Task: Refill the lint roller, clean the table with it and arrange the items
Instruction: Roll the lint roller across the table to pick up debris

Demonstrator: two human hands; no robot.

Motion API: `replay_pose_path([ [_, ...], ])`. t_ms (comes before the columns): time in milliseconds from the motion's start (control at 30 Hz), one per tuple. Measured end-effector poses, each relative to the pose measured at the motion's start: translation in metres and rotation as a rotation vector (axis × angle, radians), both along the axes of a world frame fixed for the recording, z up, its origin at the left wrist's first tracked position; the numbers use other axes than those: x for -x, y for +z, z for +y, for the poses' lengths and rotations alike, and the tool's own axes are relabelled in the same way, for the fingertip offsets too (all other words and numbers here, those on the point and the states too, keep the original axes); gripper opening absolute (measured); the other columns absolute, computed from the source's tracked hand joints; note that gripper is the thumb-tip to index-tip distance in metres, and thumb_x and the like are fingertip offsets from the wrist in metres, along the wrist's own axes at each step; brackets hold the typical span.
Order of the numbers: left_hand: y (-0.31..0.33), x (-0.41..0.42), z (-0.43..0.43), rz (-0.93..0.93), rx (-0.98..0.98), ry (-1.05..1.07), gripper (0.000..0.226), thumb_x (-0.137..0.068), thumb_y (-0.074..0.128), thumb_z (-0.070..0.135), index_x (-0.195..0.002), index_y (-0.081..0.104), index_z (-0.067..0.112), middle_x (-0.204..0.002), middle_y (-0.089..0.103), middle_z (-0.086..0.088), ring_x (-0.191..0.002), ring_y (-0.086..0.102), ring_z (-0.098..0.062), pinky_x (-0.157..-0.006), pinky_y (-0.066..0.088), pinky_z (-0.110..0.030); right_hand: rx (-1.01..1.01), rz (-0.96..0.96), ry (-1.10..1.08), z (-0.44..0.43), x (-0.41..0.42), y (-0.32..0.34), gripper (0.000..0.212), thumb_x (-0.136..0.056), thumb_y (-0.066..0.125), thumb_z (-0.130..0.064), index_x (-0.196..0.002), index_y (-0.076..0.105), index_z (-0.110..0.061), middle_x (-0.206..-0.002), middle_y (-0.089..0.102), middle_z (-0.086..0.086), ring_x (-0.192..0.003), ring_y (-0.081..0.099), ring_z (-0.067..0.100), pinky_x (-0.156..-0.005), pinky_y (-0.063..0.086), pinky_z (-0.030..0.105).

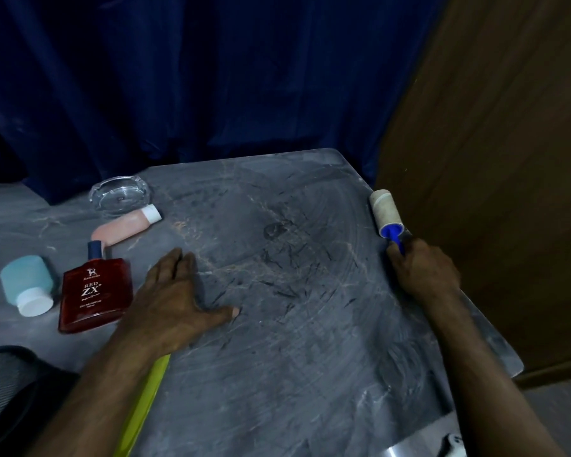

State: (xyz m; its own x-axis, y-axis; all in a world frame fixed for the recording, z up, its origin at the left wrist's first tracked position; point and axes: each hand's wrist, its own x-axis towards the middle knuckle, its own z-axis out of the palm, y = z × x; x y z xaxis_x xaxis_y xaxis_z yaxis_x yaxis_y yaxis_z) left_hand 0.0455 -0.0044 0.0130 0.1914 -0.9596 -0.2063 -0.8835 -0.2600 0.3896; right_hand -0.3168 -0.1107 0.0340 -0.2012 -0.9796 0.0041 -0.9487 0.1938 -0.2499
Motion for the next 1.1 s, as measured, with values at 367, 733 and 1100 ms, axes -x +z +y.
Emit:
replay_pose_path([
  [367,0.001,0.001,-0.001,-0.006,-0.006,-0.005,0.142,-0.064,0.063,0.093,-0.171,0.007,0.018,-0.180,-0.001,-0.004,-0.166,0.001,-0.023,-0.134,0.008,-0.036,-0.019,0.022,0.135,0.004,-0.009,0.005,0.039,-0.105,0.046,-0.050,-0.116,0.061,-0.016,-0.082,0.061,0.004,-0.076,0.063,0.022,-0.070,0.056,0.043],
  [733,0.003,0.002,0.001,0.000,-0.010,0.000,0.141,-0.066,0.064,0.091,-0.171,0.006,0.017,-0.180,-0.003,-0.005,-0.166,-0.002,-0.023,-0.134,0.005,-0.036,0.055,-0.028,0.359,0.033,-0.116,-0.013,0.040,-0.103,0.043,-0.053,-0.117,0.063,-0.021,-0.099,0.073,0.008,-0.088,0.069,0.030,-0.069,0.048,0.036],
  [1100,0.002,0.003,0.001,-0.002,0.011,0.005,0.140,-0.068,0.067,0.089,-0.171,0.006,0.017,-0.180,-0.004,-0.005,-0.166,-0.002,-0.022,-0.133,0.004,-0.036,0.118,-0.034,0.517,0.065,-0.169,-0.023,0.042,-0.103,0.042,-0.052,-0.127,0.061,-0.023,-0.103,0.075,0.013,-0.095,0.070,0.035,-0.079,0.052,0.039],
])
